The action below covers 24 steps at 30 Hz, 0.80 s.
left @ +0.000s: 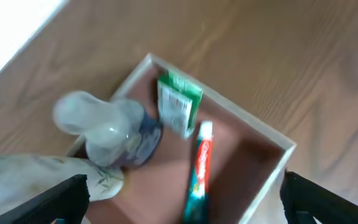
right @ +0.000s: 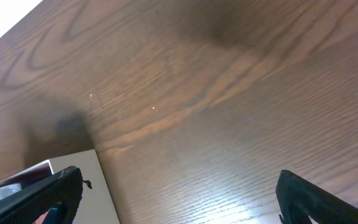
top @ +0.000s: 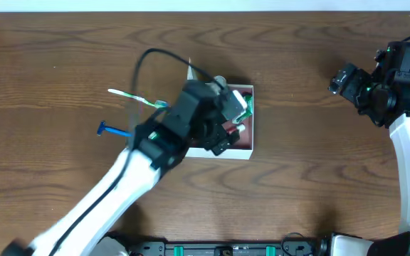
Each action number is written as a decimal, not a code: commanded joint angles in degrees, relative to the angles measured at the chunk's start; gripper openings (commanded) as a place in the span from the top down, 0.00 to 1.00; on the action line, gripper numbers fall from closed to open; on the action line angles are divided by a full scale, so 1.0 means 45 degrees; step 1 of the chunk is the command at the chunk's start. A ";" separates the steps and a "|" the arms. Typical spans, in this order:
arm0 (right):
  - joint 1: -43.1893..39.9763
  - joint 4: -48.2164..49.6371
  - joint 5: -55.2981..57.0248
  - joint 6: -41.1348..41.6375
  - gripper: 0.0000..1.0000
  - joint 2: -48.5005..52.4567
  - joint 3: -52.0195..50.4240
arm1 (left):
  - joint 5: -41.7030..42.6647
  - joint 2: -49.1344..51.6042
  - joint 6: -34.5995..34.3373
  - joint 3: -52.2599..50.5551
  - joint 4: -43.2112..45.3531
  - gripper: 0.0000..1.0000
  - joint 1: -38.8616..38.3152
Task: Pack container
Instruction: 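Carry the toothpaste tube with the left gripper over the box, then lower the tube into the box front and open the left gripper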
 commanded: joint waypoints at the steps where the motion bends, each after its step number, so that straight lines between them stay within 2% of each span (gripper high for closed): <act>1: -0.0058 -0.0019 0.0058 -0.0102 0.01 0.0000 0.0107 | -0.0019 -0.2127 -0.3371 0.0180 -0.0563 0.02 -0.0063; 6: -0.0058 -0.0015 0.0058 -0.0102 0.01 0.0000 0.0107 | -0.0180 -0.4284 -0.4109 0.0117 -0.2973 0.02 -0.0058; 7: -0.0058 -0.0015 0.0053 -0.0102 0.01 0.0000 0.0107 | -0.0675 -0.4483 -0.4410 0.0117 -0.3405 0.02 -0.0034; 12: -0.0058 -0.0015 0.0058 -0.0102 0.01 0.0000 0.0107 | -0.5775 -0.4881 -0.8816 0.0117 -0.5357 0.02 0.0879; 14: -0.0058 -0.0015 0.0058 -0.0102 0.01 0.0000 0.0107 | -0.6275 -0.4867 -0.9544 0.0117 -0.5387 0.02 0.1569; 19: -0.0058 -0.0015 0.0058 -0.0102 0.01 0.0000 0.0107 | -0.6101 -0.4444 -1.1332 0.0117 -0.5071 0.02 0.4255; 21: -0.0058 -0.0015 0.0058 -0.0102 0.01 0.0000 0.0107 | -0.4862 -0.3988 -1.1366 0.0117 -0.4658 0.02 0.5644; 24: -0.0058 -0.0015 0.0053 -0.0102 0.01 0.0000 0.0107 | -0.2064 -0.2880 -1.1366 0.0121 -0.3808 0.02 0.7844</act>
